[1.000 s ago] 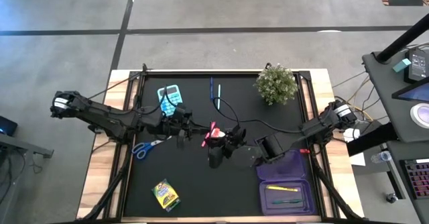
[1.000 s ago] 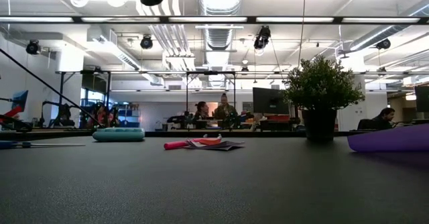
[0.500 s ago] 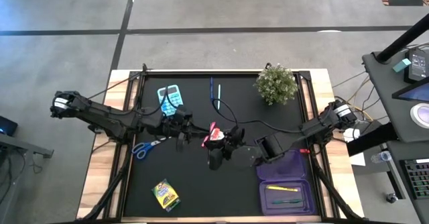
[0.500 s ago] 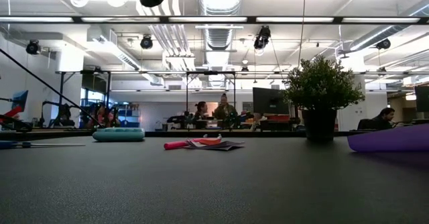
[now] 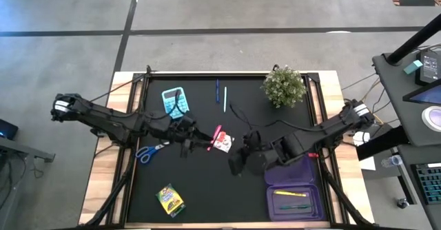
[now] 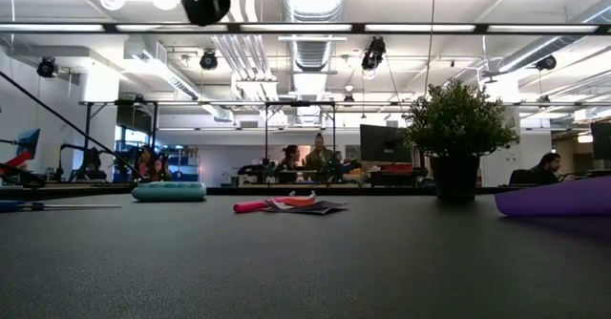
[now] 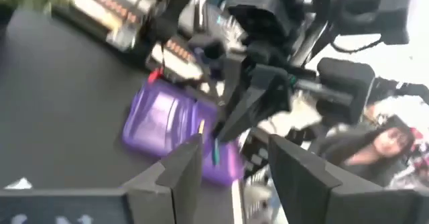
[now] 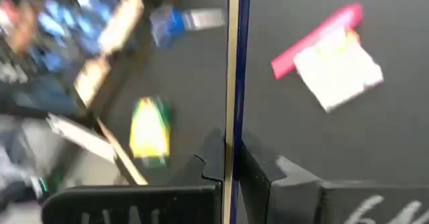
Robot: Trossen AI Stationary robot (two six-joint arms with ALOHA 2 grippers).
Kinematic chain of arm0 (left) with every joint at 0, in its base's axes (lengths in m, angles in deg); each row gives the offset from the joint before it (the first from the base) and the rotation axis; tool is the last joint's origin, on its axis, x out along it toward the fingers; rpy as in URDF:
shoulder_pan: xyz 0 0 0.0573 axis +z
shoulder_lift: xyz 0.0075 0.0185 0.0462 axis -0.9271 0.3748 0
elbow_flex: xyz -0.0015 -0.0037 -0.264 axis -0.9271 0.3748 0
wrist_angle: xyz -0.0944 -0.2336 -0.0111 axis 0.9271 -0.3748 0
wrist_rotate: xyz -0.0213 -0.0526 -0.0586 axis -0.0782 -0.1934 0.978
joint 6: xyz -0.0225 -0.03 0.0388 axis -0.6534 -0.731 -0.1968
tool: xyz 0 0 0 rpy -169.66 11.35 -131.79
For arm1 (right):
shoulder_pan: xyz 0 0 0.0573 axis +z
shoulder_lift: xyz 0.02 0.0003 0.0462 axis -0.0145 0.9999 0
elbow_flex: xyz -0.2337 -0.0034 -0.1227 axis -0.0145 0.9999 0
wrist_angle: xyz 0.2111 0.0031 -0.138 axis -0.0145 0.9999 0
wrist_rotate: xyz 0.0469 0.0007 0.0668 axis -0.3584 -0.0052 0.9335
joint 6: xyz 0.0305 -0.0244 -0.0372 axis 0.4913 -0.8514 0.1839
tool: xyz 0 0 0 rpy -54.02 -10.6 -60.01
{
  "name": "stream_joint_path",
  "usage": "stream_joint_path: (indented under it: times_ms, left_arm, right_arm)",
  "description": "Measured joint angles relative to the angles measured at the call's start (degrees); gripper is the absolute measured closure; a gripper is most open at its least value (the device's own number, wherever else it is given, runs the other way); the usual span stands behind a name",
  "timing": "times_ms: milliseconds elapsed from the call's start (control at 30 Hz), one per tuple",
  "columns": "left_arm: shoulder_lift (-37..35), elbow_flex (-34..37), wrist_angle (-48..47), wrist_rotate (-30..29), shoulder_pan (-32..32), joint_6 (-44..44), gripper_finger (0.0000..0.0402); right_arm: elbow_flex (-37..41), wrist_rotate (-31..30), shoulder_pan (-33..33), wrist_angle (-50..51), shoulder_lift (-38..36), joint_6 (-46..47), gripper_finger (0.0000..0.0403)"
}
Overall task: Pack school essentials
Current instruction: Put the blue pencil into the purple supply box
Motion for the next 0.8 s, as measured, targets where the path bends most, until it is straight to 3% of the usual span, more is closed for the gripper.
stream_joint_path:
  times_ms: [233,533,800]
  left_arm:
    - [-0.5,0.1,-15.3,5.2,0.0,-1.7,0.0249]
    - [-0.6,0.8,-25.0,7.5,-0.9,-3.3,0.0249]
    - [-0.8,0.9,-26.5,8.8,-1.5,-4.5,0.0249]
  right_arm:
    - [0.0,14.0,6.6,7.4,0.1,7.2,0.0390]
    - [0.0,23.5,17.6,20.6,0.3,19.1,0.0390]
    - [0.4,38.0,24.3,24.7,6.2,11.7,0.0390]
